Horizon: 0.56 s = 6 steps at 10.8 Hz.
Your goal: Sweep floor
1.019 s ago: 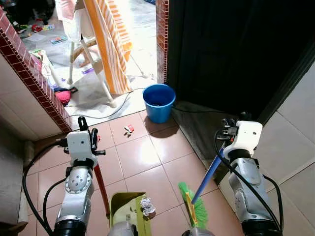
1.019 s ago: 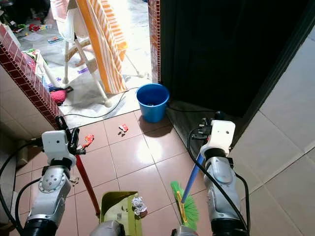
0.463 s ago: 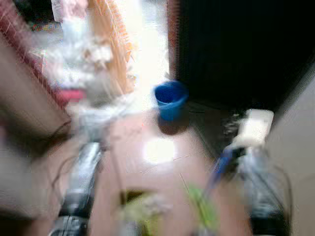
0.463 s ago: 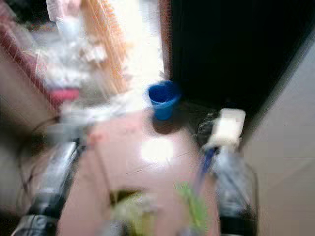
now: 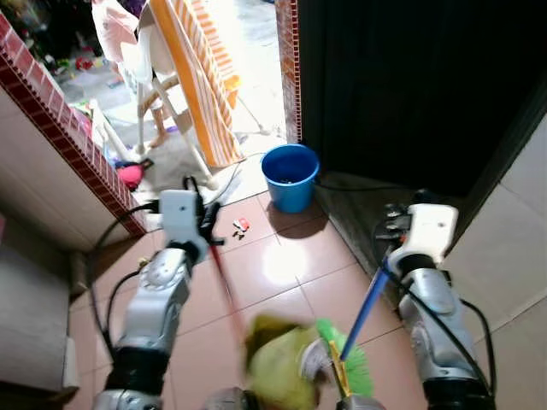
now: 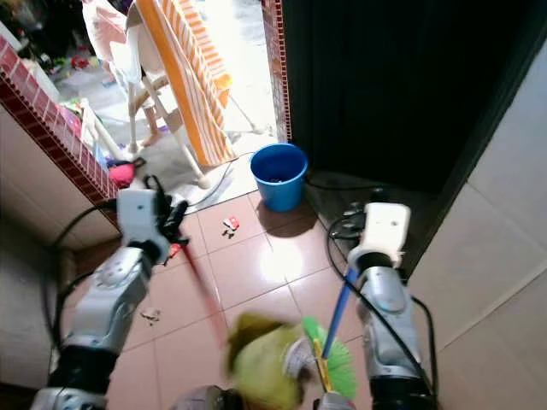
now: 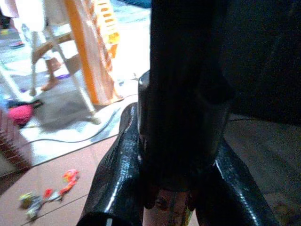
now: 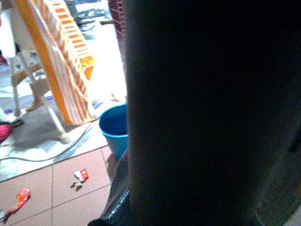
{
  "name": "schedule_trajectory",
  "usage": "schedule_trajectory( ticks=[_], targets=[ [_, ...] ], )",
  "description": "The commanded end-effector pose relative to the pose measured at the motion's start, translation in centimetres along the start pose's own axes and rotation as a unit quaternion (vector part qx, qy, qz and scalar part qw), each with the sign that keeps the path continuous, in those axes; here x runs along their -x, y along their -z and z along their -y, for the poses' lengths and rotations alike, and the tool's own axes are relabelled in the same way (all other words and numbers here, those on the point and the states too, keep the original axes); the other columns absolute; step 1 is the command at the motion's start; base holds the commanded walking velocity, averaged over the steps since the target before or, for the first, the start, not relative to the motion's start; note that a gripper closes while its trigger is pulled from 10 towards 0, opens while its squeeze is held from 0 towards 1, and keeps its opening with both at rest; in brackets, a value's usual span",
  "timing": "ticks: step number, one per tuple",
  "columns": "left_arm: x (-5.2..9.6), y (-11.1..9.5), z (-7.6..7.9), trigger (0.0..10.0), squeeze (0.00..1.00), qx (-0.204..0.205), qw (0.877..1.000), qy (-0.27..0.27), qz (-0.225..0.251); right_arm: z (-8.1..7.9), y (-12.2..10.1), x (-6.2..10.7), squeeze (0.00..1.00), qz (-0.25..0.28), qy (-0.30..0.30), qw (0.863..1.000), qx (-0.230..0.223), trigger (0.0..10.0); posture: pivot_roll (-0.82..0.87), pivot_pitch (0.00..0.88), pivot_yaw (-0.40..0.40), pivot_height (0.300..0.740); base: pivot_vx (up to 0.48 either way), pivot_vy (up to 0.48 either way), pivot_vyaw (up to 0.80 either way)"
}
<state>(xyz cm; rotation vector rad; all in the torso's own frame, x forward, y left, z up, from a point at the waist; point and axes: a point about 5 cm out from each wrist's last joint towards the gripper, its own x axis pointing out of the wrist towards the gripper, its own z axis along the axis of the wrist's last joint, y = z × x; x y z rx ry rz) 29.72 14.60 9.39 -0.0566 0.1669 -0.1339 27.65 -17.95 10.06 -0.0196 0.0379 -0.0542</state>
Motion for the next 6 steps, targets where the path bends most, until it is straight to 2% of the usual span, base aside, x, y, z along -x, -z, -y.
schedule_trajectory(
  ticks=[1,3,4,6],
  targets=[
    [0.6,-0.7,-1.2,10.0,0.0,-0.009,0.999,-0.037,0.022,-0.4,0.3,-0.1,0.0,-0.014,-0.024,1.0,0.004,10.0,-0.04,0.0,0.066,0.74,0.0,0.0,0.0],
    [1.5,0.0,-0.8,10.0,0.0,0.005,0.998,-0.065,0.026,-0.9,-0.4,-1.6,0.0,-0.012,-0.076,0.997,0.019,10.0,0.02,0.0,-0.031,0.74,0.0,0.0,0.0],
    [2.2,0.2,-0.9,10.0,0.0,0.006,0.996,-0.087,0.03,-2.2,-1.0,-2.7,0.0,-0.006,-0.102,0.995,0.024,10.0,0.05,0.0,-0.055,0.74,0.0,0.0,0.0],
    [2.2,0.2,-1.2,10.0,0.0,-0.003,0.995,-0.093,0.029,-3.7,-1.1,-2.8,0.0,0.003,-0.11,0.994,0.019,10.0,0.02,0.0,-0.021,0.74,0.0,0.0,0.0]
  ],
)
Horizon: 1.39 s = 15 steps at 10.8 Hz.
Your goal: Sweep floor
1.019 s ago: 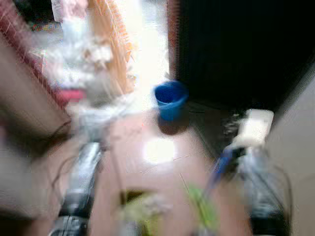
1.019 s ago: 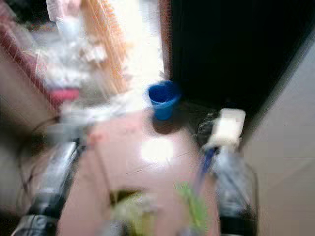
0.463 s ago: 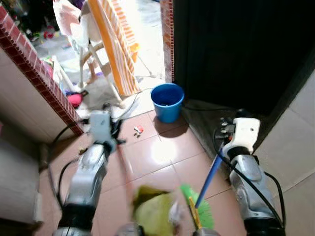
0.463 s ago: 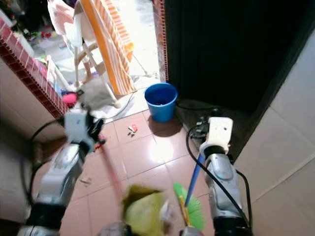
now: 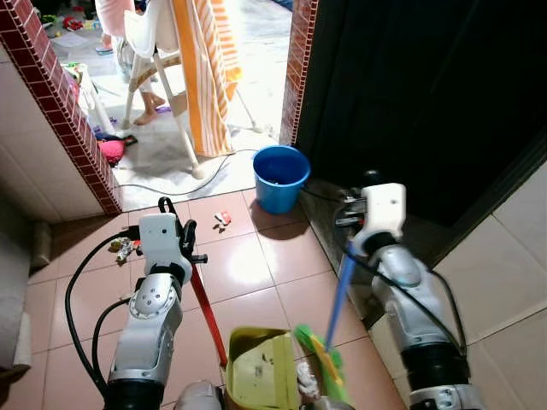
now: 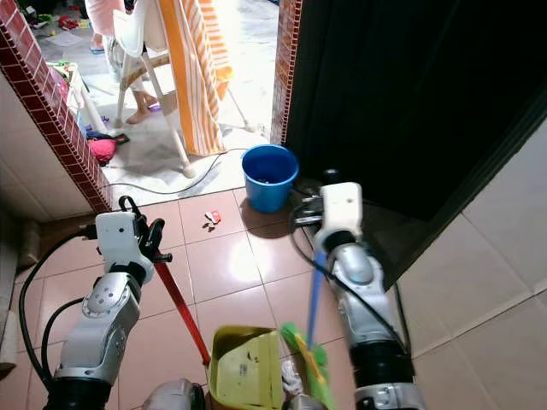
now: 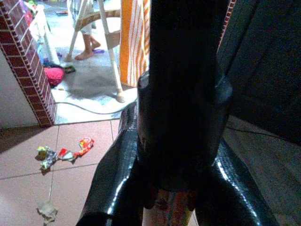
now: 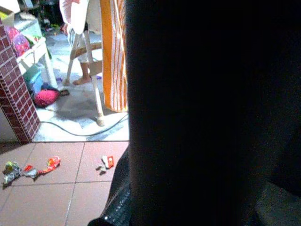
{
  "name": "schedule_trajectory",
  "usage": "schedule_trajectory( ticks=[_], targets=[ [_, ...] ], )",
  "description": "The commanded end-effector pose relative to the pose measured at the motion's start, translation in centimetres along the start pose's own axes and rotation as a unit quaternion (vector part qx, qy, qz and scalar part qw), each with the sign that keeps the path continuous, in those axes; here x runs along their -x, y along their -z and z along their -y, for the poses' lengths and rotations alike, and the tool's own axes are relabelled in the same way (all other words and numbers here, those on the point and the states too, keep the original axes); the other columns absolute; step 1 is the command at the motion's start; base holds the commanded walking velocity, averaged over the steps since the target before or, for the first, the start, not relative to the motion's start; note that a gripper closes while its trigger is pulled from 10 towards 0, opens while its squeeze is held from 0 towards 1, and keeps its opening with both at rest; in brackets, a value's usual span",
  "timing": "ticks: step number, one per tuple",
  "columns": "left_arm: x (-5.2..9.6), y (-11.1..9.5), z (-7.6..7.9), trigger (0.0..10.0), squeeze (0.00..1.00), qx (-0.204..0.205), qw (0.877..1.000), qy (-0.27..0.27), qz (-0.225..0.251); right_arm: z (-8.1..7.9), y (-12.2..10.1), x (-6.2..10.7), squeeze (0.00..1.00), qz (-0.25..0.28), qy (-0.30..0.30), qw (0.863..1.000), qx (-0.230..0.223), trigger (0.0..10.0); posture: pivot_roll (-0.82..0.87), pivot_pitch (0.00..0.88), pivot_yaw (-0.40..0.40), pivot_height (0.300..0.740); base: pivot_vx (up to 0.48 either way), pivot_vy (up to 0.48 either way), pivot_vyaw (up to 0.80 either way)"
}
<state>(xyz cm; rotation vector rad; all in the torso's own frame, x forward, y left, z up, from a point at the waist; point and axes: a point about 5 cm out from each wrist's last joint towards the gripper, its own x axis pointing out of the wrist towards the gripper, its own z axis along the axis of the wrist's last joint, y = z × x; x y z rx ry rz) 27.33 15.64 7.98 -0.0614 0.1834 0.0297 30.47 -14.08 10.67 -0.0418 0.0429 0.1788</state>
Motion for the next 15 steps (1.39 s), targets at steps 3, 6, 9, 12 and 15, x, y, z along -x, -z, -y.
schedule_trajectory(
  ticks=[3,6,9,12,15],
  targets=[
    [-0.8,-2.2,0.2,10.0,0.0,-0.017,0.999,0.013,0.048,0.6,0.4,1.4,0.0,0.013,0.011,0.999,0.031,10.0,-0.03,0.0,0.043,0.74,0.0,0.0,0.27],
    [-0.8,-2.7,0.3,10.0,0.0,0.001,0.998,0.006,0.064,0.5,0.2,1.1,0.0,0.022,0.011,0.999,0.027,10.0,0.0,0.0,0.034,0.74,0.0,0.0,0.8],
    [-1.3,-2.8,-0.4,10.0,0.0,-0.04,0.997,0.004,0.067,-0.3,-1.0,0.4,0.0,0.047,-0.005,0.997,0.053,10.0,0.0,0.0,0.053,0.74,0.0,0.0,0.8],
    [-1.0,-3.1,-1.0,10.0,0.0,-0.013,0.997,-0.008,0.076,0.2,-0.4,1.0,0.0,0.043,0.007,0.998,0.049,10.0,-0.01,0.0,0.071,0.74,0.0,0.0,0.8],
    [-0.7,-2.8,1.4,10.0,0.0,0.021,0.995,0.063,0.078,1.0,-0.6,0.9,0.0,0.046,0.018,0.996,0.071,10.0,-0.02,0.0,0.063,0.74,0.0,0.0,0.8]
  ],
)
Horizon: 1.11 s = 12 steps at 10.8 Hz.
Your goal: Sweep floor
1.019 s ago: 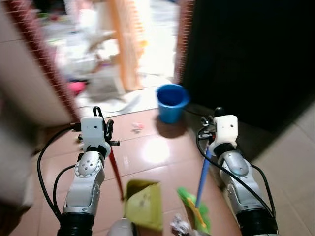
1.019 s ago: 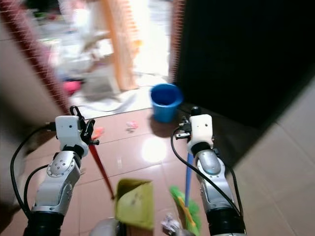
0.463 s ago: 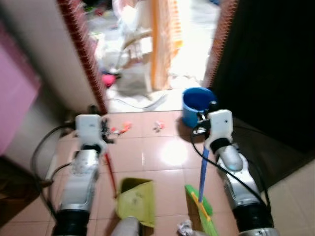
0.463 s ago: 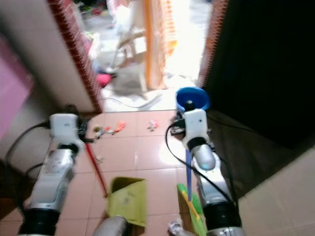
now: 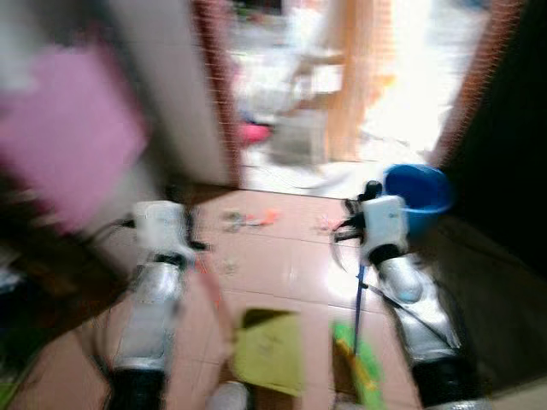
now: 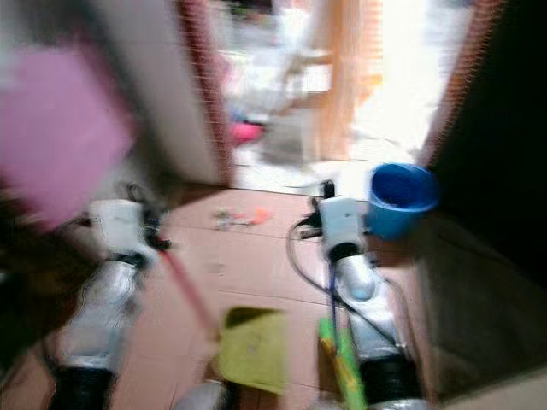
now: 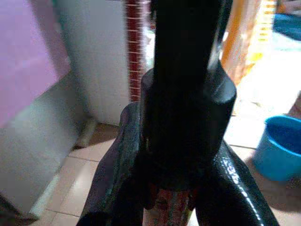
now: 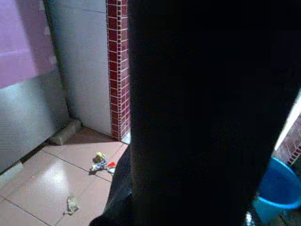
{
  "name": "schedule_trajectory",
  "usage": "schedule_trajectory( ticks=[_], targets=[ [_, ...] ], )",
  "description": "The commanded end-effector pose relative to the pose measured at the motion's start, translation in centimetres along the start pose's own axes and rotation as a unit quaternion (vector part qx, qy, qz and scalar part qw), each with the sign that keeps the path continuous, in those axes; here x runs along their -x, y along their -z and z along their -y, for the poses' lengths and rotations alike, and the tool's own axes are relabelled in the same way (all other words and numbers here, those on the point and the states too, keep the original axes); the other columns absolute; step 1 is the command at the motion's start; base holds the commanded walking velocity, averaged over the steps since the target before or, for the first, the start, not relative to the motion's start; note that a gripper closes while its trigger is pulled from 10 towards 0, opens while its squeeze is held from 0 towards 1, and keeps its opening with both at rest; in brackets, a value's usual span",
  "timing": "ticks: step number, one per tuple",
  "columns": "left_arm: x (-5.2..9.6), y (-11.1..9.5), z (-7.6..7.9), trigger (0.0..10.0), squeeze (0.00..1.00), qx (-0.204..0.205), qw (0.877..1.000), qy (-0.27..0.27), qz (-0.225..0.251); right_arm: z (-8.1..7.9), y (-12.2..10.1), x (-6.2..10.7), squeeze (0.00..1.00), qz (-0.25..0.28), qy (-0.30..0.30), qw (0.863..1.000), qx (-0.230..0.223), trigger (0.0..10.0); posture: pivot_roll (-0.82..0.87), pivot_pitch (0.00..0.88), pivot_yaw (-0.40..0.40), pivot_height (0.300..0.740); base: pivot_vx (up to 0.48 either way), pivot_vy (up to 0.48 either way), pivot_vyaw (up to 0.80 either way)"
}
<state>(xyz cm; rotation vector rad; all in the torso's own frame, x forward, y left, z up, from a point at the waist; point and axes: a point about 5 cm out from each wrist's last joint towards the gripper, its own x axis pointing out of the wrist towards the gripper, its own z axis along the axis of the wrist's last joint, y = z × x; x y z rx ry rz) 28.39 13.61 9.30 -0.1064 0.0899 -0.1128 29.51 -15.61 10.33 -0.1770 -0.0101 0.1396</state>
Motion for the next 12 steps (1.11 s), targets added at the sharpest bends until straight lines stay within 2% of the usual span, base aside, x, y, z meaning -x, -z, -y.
schedule_trajectory(
  ticks=[1,4,5,6,7,8,10,11,12],
  targets=[
    [0.0,-1.1,0.0,10.0,0.0,-0.001,0.999,0.019,0.029,0.2,-1.1,-0.5,0.0,0.024,0.009,1.0,0.0,10.0,-0.02,0.0,0.057,0.74,0.0,0.0,0.0],
    [-0.6,1.3,0.8,10.0,0.0,-0.024,0.998,0.044,-0.025,1.4,-0.8,-1.1,0.0,0.004,0.049,0.998,0.038,10.0,-0.02,0.0,0.045,0.74,0.0,0.0,0.0],
    [-1.2,2.0,1.7,10.0,0.0,-0.049,0.995,0.066,-0.05,2.4,-0.3,-1.3,0.0,-0.027,0.084,0.994,0.061,10.0,-0.03,0.0,0.048,0.74,0.0,0.0,0.0],
    [-1.5,2.0,2.1,10.0,0.0,-0.068,0.994,0.073,-0.049,2.9,-0.1,-1.3,0.0,-0.044,0.096,0.992,0.071,10.0,-0.04,0.0,0.051,0.74,0.0,0.0,0.0],
    [-1.9,2.3,2.6,10.0,0.0,-0.066,0.993,0.077,-0.057,3.3,0.8,-1.1,0.0,-0.08,0.107,0.989,0.06,10.0,-0.05,0.0,0.051,0.74,0.0,0.0,0.0],
    [-2.5,2.6,3.4,10.0,0.0,-0.064,0.994,0.076,-0.056,3.1,1.7,-0.7,0.0,-0.109,0.113,0.987,0.014,10.0,-0.06,0.0,0.051,0.74,0.0,0.0,0.0],
    [-3.5,3.7,5.2,10.0,0.0,-0.022,0.995,0.063,-0.074,2.5,2.6,-0.1,0.0,-0.165,0.122,0.977,-0.062,10.0,-0.11,0.0,0.044,0.74,0.0,0.0,0.0],
    [-3.8,4.2,6.0,10.0,0.0,-0.012,0.994,0.061,-0.085,2.5,2.6,-0.1,0.0,-0.177,0.126,0.972,-0.089,10.0,-0.12,0.0,0.044,0.74,0.0,0.0,0.0],
    [-4.0,4.5,6.9,10.0,0.0,-0.006,0.994,0.058,-0.092,2.6,2.3,-0.4,0.0,-0.179,0.13,0.965,-0.145,10.0,-0.14,0.0,0.042,0.74,0.0,0.0,0.0]
  ],
)
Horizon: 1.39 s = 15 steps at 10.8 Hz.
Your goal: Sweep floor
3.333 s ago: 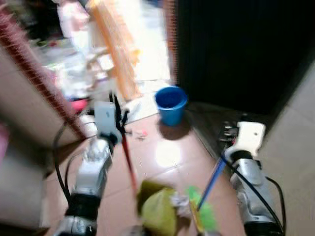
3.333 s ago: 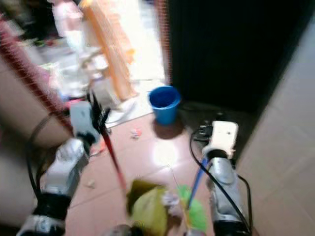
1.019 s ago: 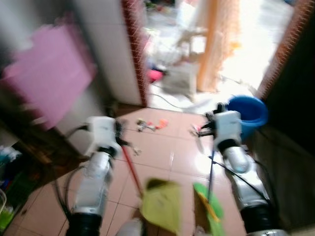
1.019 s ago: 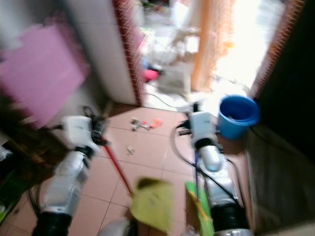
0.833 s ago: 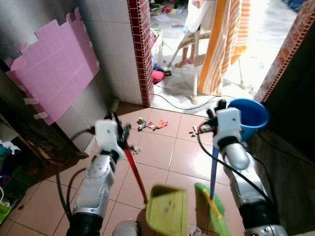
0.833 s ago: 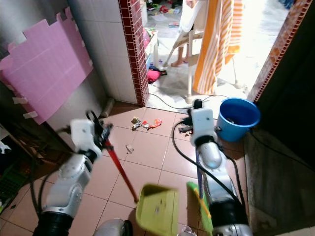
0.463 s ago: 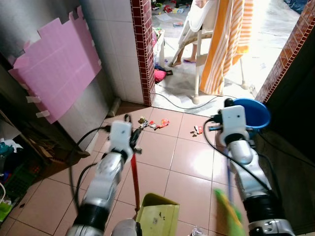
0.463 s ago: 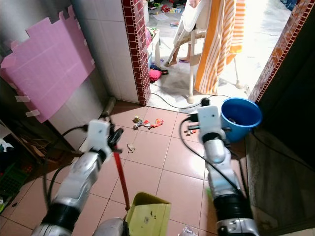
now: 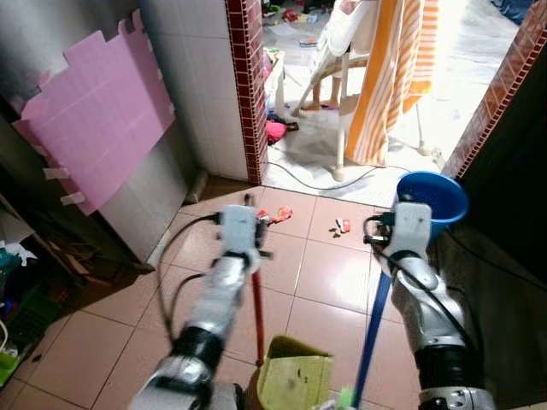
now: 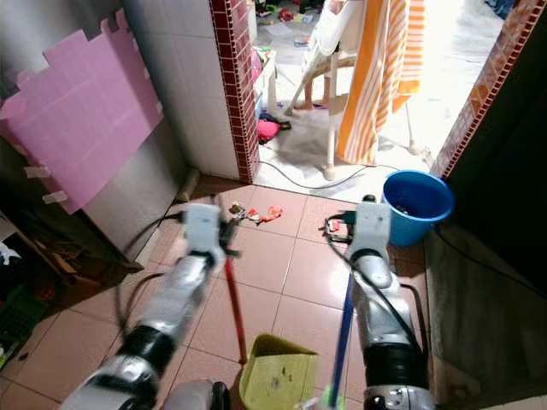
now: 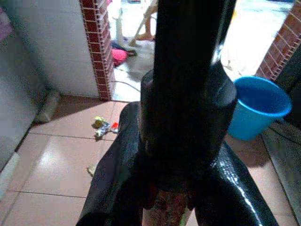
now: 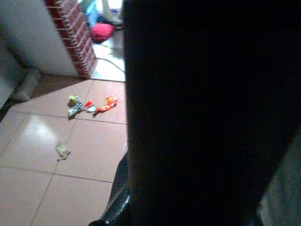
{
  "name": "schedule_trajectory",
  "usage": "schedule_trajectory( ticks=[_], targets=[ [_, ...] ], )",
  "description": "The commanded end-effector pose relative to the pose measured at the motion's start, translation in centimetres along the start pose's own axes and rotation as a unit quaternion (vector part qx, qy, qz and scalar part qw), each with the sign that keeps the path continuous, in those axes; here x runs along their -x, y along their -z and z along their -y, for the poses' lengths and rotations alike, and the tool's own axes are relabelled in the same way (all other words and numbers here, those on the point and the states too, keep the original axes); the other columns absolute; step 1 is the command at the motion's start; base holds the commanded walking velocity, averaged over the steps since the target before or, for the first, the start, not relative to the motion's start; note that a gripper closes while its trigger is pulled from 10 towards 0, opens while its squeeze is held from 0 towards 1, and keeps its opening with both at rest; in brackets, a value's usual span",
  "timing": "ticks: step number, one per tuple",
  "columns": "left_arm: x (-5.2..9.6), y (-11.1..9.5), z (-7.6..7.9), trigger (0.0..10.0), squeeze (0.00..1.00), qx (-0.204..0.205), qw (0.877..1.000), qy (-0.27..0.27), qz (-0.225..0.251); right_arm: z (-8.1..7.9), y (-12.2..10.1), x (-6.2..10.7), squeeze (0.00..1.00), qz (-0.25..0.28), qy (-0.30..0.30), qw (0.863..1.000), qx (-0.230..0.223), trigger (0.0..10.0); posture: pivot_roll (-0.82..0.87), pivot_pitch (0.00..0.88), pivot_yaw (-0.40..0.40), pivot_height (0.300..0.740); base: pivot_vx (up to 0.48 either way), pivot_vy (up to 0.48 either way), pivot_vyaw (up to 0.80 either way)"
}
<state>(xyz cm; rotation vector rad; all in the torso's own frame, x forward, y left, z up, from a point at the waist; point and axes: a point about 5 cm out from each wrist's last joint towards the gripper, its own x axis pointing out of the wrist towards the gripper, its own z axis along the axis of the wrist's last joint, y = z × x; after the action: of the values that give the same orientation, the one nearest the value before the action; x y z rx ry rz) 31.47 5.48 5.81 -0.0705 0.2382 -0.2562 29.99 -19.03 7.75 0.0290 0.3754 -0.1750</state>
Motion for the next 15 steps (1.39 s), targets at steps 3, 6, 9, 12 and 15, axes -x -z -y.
schedule_trajectory(
  ticks=[3,6,9,12,15],
  targets=[
    [-0.4,0.4,0.4,10.0,0.0,0.028,1.0,-0.009,-0.011,-1.7,-5.5,-0.1,0.0,0.095,-0.066,0.985,-0.128,10.0,-0.16,0.0,0.041,0.74,0.0,0.0,0.0],
    [-0.8,0.2,-1.3,10.0,0.0,0.101,0.994,-0.046,-0.003,-2.1,-9.0,-0.5,0.0,0.138,-0.116,0.955,-0.237,10.0,-0.14,0.0,0.037,0.74,0.0,0.0,0.0],
    [-1.4,-2.4,-3.9,10.0,0.0,0.115,0.986,-0.106,0.061,-0.8,-10.8,-1.6,0.0,0.153,-0.122,0.926,-0.323,10.0,-0.13,0.0,0.038,0.74,0.0,0.0,0.0],
    [-1.9,-5.9,-7.7,10.0,0.0,0.134,0.971,-0.161,0.115,0.4,-11.7,-2.1,0.0,0.19,-0.097,0.944,-0.252,10.0,-0.12,0.0,0.042,0.74,0.0,0.0,0.0],
    [-1.8,-7.7,-10.0,10.0,0.0,0.124,0.965,-0.182,0.144,0.3,-12.4,-2.1,0.0,0.218,-0.098,0.948,-0.208,10.0,-0.12,0.0,0.047,0.74,0.0,0.0,0.0]
  ],
)
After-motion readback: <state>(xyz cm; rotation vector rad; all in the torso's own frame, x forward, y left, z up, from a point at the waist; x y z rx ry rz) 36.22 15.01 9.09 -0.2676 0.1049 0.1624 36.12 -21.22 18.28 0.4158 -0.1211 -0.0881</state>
